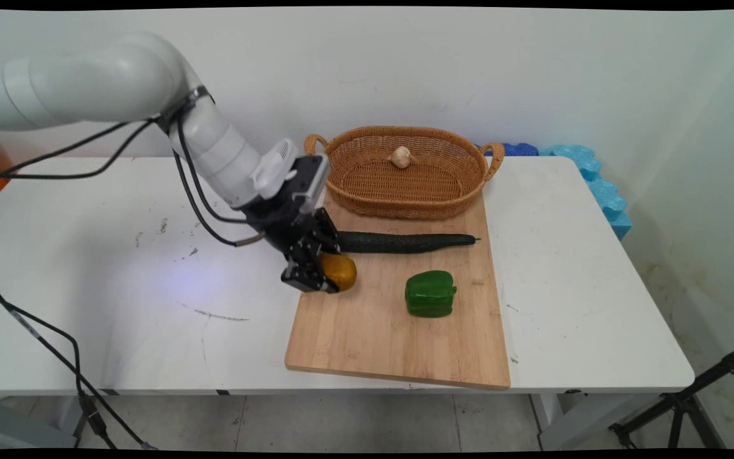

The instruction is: Place the picked object on the cutting board

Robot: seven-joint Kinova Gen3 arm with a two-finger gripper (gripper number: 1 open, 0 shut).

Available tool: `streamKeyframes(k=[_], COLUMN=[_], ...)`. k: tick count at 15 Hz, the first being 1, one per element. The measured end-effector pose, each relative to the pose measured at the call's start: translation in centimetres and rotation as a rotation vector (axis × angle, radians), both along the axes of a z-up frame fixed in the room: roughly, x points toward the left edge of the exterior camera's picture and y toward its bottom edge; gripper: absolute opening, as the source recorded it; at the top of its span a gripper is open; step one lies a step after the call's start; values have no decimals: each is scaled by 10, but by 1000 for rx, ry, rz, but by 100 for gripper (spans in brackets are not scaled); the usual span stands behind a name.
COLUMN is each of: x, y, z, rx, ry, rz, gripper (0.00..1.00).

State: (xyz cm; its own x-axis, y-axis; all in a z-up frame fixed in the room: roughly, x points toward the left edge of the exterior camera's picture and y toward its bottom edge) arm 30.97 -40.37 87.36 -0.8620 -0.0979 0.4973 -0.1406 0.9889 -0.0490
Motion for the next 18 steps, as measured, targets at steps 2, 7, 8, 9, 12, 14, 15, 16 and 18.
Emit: streamKeyframes(k=[2,7,8,9,12,14,15,16,18], x=[-6,-19,-21,-23,-27,-30,-30,-31,-31], y=[0,-6,-7,-9,-10,-11,-11,-11,-10], z=[-12,-36,-39,-43,-52,-56,-58,-58,-59], rx=[-3,-9,-10,-10,-7,-4,-4,-4,-7], ry=[-2,-5,-5,-5,-4,-3,-3,-1,1], rz=[-4,10,14,19,32,39,41,41,41], gripper=[0,0,0,0,0,100,100,100,100])
